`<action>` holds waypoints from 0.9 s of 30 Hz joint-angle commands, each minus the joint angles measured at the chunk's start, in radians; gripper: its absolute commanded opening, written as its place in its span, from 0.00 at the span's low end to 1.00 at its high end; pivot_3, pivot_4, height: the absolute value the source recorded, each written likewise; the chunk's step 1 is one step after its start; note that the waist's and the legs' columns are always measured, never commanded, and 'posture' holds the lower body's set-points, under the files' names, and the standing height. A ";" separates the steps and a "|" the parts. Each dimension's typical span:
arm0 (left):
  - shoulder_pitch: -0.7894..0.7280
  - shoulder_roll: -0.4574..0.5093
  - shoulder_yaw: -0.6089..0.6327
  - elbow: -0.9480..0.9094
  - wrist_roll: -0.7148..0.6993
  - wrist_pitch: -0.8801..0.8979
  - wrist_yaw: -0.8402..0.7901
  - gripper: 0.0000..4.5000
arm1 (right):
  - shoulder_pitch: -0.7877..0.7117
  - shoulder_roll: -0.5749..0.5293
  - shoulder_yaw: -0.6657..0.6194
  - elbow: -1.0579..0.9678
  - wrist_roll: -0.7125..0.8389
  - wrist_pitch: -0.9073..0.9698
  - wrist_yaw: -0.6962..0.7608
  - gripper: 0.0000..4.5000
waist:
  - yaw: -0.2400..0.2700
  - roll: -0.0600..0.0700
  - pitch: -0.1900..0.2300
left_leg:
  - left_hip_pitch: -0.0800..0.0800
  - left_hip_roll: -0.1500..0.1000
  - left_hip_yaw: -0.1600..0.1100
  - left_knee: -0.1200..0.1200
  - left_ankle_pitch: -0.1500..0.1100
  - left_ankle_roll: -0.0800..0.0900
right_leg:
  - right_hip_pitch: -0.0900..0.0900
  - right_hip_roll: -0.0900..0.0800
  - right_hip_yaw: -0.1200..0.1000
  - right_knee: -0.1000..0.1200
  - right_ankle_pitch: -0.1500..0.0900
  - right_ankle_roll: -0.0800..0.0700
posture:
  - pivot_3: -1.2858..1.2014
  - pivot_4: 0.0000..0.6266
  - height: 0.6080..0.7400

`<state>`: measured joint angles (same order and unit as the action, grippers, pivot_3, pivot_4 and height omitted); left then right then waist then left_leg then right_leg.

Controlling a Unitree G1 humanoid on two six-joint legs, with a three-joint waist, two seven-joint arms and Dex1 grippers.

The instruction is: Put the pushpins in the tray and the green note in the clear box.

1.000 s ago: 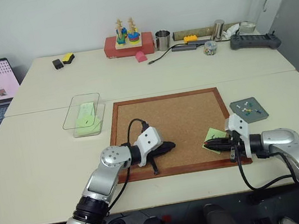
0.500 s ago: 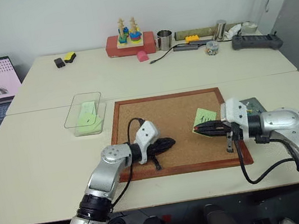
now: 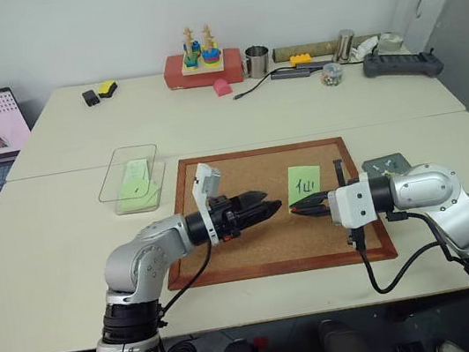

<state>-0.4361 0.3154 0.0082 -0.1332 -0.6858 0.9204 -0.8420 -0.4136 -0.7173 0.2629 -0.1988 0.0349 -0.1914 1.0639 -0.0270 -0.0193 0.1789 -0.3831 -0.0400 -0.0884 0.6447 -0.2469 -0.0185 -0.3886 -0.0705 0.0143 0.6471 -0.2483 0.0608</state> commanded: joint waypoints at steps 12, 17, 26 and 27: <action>-0.038 -0.081 -0.018 -0.011 -0.064 0.015 0.065 0.61 | -0.053 0.020 0.015 0.011 -0.027 -0.118 0.006 0.00 | 0.001 0.000 0.000 | 0.000 0.000 0.000 0.000 0.000 0.000 | 0.000 0.000 0.000 0.000 0.000 0.000 | 0.52 0.24 1.00; -0.029 -0.071 -0.044 -0.013 -0.061 0.020 0.050 0.42 | -0.059 0.027 0.019 0.018 -0.028 -0.131 0.004 0.00 | 0.001 0.000 0.000 | 0.000 0.000 0.000 0.000 0.000 0.000 | 0.000 0.000 0.001 0.000 0.000 0.000 | 0.52 0.24 1.00; -0.050 -0.065 0.044 0.034 -0.069 -0.051 0.082 0.06 | -0.055 0.029 0.014 0.020 -0.021 -0.128 0.001 0.00 | 0.000 0.000 0.000 | 0.000 0.000 0.000 0.000 0.000 0.000 | 0.000 0.000 0.001 0.000 0.000 0.000 | 0.52 0.24 1.00; -0.053 -0.068 0.066 0.036 -0.078 -0.061 0.090 0.01 | -0.054 0.029 0.013 0.020 -0.020 -0.127 0.001 0.00 | 0.000 0.000 0.000 | 0.000 0.000 0.001 0.000 0.000 0.000 | 0.000 0.000 0.001 0.000 0.000 0.000 | 0.52 0.24 1.00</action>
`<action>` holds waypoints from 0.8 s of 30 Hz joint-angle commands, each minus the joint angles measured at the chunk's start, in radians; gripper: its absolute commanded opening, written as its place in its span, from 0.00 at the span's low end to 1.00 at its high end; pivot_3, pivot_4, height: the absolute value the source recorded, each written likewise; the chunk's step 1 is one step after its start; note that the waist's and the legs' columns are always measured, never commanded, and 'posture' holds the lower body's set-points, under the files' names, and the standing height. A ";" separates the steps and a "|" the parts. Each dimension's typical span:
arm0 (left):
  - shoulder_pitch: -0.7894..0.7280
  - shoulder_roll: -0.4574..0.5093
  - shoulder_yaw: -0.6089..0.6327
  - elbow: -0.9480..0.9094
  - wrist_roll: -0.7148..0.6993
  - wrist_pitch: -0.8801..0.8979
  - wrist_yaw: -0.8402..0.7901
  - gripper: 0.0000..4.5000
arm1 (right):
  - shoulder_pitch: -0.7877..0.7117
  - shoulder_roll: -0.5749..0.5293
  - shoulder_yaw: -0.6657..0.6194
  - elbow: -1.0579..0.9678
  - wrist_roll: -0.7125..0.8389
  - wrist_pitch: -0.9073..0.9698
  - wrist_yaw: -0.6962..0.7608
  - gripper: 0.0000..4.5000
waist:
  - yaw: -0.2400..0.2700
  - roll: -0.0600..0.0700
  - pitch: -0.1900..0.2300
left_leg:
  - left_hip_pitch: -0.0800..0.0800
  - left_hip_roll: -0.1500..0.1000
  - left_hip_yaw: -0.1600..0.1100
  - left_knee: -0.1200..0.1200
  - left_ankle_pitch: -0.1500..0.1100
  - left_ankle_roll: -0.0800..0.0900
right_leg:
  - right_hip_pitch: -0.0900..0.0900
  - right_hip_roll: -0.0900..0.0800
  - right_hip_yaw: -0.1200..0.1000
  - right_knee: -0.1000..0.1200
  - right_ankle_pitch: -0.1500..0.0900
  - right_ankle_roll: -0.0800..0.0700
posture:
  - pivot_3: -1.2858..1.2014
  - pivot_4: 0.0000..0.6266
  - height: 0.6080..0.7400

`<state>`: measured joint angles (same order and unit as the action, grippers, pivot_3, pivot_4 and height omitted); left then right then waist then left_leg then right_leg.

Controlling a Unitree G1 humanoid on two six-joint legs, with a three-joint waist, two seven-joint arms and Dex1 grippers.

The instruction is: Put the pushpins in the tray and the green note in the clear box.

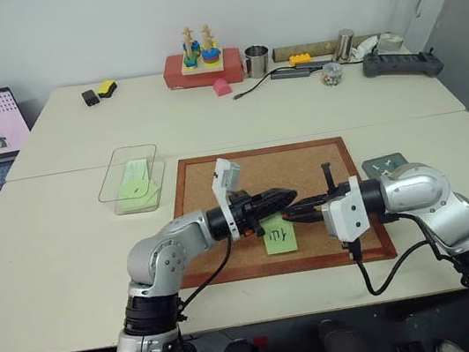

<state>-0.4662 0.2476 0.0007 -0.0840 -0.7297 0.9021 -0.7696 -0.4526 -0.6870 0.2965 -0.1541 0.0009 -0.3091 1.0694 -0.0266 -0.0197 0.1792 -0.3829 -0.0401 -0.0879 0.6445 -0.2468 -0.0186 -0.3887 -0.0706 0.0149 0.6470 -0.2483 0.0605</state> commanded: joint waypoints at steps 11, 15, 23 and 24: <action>0.084 0.181 0.145 -0.142 -0.052 -0.029 -0.010 0.19 | -0.023 -0.008 -0.050 -0.008 0.032 0.027 -0.014 0.00 | -0.002 0.000 0.000 | 0.000 0.000 0.000 -0.001 0.000 0.000 | 0.000 0.000 0.000 0.000 0.000 0.000 | 0.52 0.24 1.00; 0.154 0.240 0.131 -0.190 -0.091 0.008 -0.052 0.36 | -0.038 -0.004 -0.064 0.002 0.044 0.050 -0.020 0.00 | -0.001 0.000 0.000 | 0.000 0.000 0.000 -0.001 0.000 0.000 | 0.000 0.000 0.000 -0.001 0.000 0.000 | 0.52 0.24 1.00; 0.177 0.131 0.027 -0.190 -0.110 0.013 -0.018 0.69 | -0.064 0.017 -0.080 -0.014 0.079 0.111 -0.023 0.00 | 0.003 -0.001 0.001 | -0.001 0.000 0.000 -0.001 0.000 0.000 | 0.000 -0.001 0.000 -0.002 0.000 0.000 | 0.52 0.24 1.00; 0.168 0.109 0.011 -0.177 -0.106 0.014 -0.014 0.73 | -0.066 0.020 -0.081 -0.018 0.084 0.120 -0.024 0.00 | 0.004 -0.001 0.001 | -0.001 0.000 0.000 -0.001 0.000 0.000 | 0.000 -0.001 0.000 -0.002 0.000 0.000 | 0.52 0.24 1.00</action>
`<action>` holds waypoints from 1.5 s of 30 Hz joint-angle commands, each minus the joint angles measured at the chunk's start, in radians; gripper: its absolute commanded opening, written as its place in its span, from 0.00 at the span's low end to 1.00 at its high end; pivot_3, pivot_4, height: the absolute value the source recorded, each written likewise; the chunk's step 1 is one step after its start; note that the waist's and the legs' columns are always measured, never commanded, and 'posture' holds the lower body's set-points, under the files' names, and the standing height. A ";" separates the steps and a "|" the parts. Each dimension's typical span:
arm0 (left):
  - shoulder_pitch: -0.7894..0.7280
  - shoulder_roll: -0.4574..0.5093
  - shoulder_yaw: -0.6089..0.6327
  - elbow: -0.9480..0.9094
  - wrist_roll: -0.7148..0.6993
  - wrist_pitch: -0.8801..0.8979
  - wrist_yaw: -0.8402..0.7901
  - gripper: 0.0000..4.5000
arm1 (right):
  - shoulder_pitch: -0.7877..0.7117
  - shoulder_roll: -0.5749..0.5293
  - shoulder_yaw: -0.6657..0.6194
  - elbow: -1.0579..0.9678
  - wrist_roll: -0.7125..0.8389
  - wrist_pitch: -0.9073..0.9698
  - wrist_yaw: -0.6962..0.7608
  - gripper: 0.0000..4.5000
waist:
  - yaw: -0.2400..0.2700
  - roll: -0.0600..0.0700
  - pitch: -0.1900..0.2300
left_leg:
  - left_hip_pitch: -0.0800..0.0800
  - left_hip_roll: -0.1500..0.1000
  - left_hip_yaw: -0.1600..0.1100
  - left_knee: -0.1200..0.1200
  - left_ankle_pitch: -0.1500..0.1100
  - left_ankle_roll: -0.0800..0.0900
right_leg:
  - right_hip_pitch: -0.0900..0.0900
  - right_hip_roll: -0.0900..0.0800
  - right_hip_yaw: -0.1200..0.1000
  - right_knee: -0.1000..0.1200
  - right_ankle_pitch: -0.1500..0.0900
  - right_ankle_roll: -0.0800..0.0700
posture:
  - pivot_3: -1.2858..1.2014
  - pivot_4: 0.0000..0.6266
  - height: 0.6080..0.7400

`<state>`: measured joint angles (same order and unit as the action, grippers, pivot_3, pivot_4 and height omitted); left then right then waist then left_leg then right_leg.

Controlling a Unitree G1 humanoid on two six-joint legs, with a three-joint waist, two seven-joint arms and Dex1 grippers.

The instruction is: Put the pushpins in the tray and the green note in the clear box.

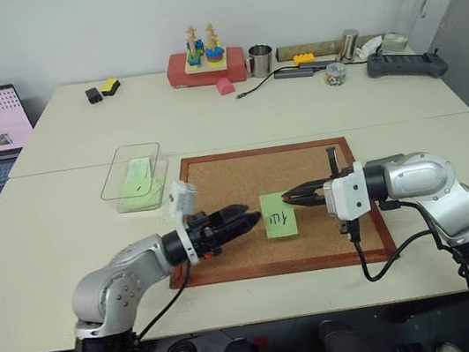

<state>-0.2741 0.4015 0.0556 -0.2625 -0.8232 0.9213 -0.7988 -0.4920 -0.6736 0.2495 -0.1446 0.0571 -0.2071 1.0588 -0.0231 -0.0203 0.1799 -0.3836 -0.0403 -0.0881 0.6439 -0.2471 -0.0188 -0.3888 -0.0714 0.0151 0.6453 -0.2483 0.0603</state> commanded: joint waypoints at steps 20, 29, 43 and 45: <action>-0.089 -0.115 -0.077 0.093 -0.021 0.000 0.011 0.17 | -0.020 0.023 -0.043 -0.072 0.054 0.086 -0.034 0.00 | -0.003 -0.001 0.000 | 0.000 0.000 0.000 0.000 0.000 0.000 | 0.000 0.000 0.000 0.000 0.000 0.000 | 0.52 0.24 1.00; -0.076 -0.147 -0.064 0.109 -0.029 0.013 0.051 0.01 | -0.013 0.048 -0.072 -0.109 0.124 0.166 -0.047 0.00 | -0.003 -0.001 0.000 | 0.000 0.000 0.000 0.000 0.000 0.000 | 0.000 0.000 0.000 0.000 0.000 0.000 | 0.52 0.24 1.00; -0.097 -0.207 -0.015 0.149 -0.076 0.056 0.114 0.01 | 0.097 0.024 -0.285 -0.328 0.347 0.599 -0.225 0.00 | 0.005 -0.001 0.000 | -0.001 0.000 -0.001 0.000 0.000 0.000 | 0.000 0.000 -0.001 0.000 0.000 0.000 | 0.52 0.24 1.00; -0.096 -0.200 -0.015 0.134 -0.070 0.052 0.115 0.01 | 0.138 -0.016 -0.348 -0.274 0.310 0.619 -0.255 0.00 | 0.007 -0.001 0.000 | -0.001 0.000 -0.001 0.000 0.000 0.000 | 0.000 0.000 -0.001 0.000 0.000 0.000 | 0.52 0.24 1.00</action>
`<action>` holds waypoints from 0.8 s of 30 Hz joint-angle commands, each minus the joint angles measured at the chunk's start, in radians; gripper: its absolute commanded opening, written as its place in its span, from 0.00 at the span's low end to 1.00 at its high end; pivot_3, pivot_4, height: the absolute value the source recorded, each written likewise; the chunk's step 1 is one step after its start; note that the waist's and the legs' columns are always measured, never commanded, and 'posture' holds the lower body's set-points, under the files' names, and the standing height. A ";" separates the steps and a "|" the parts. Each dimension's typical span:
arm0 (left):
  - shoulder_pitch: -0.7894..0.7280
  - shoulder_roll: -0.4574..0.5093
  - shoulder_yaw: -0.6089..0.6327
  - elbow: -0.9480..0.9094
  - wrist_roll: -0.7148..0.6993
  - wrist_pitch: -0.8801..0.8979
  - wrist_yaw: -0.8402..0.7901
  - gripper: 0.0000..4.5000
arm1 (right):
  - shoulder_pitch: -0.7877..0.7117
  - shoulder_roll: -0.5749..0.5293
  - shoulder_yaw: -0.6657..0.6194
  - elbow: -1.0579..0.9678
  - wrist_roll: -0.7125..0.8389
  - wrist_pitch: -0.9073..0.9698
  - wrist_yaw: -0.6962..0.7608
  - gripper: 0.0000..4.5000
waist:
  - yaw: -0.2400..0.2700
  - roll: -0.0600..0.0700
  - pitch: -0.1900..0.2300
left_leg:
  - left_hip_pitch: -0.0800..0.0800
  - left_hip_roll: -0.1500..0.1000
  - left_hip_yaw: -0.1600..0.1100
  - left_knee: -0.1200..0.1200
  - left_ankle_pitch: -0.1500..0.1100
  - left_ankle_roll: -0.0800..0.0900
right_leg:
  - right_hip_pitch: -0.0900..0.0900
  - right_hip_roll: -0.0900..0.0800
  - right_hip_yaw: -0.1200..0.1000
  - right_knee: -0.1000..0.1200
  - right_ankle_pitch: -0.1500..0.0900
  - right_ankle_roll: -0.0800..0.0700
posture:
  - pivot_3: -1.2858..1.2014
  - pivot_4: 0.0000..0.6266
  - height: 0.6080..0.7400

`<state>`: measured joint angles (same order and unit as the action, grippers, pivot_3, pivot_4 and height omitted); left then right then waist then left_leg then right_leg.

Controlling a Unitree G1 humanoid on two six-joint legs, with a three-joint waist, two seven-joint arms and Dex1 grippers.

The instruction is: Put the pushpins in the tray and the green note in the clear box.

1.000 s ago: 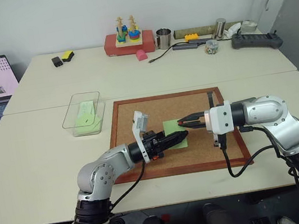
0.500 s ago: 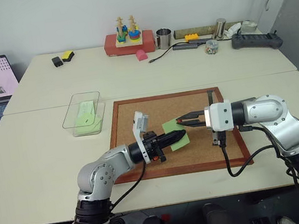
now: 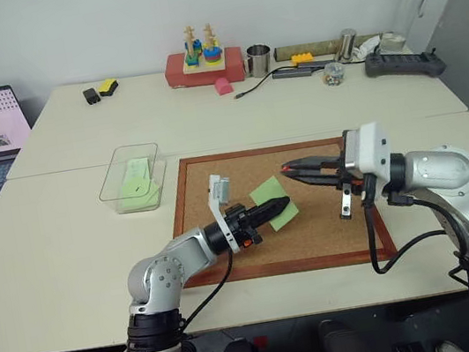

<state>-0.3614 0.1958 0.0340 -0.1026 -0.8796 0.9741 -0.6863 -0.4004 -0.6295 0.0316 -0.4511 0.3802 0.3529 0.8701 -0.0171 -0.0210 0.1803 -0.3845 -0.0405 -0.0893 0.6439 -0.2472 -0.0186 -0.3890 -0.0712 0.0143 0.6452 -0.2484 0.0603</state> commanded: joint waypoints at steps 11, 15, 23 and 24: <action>0.040 0.063 0.014 -0.136 -0.012 -0.014 0.013 0.01 | 0.218 -0.152 -0.243 0.336 -0.157 0.139 -0.217 0.00 | 0.013 0.000 0.000 | 0.000 0.001 0.004 -0.001 0.000 0.000 | 0.000 0.000 0.002 -0.001 0.000 -0.001 | 0.52 0.24 1.00; 0.041 0.073 0.010 -0.148 -0.008 -0.021 0.015 0.00 | 0.202 -0.143 -0.226 0.404 -0.162 0.177 -0.228 0.12 | 0.014 0.000 0.000 | 0.000 0.000 0.004 0.000 0.000 0.000 | 0.000 0.000 0.002 -0.001 -0.001 0.000 | 0.52 0.24 1.00; 0.035 0.075 0.015 -0.162 -0.012 -0.031 0.024 0.00 | 0.185 -0.149 -0.235 0.433 -0.154 0.192 -0.224 0.50 | 0.014 0.000 0.000 | 0.000 0.000 0.004 0.000 0.000 0.000 | 0.000 0.000 0.001 -0.001 -0.001 0.000 | 0.52 0.24 1.00; 0.035 0.076 0.017 -0.165 -0.013 -0.033 0.027 0.00 | 0.183 -0.151 -0.240 0.426 -0.150 0.191 -0.221 0.54 | 0.014 0.000 0.000 | 0.000 0.000 0.004 0.000 0.000 0.000 | 0.000 0.000 0.001 -0.001 -0.001 0.000 | 0.52 0.24 1.00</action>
<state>-0.3187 0.2707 0.0454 -0.2276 -0.8789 0.9573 -0.6627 -0.2006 -0.7679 -0.1741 0.0001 0.2192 0.5456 0.6487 -0.0029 -0.0212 0.1807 -0.3847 -0.0402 -0.0849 0.6436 -0.2472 -0.0185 -0.3892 -0.0711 0.0156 0.6444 -0.2490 0.0601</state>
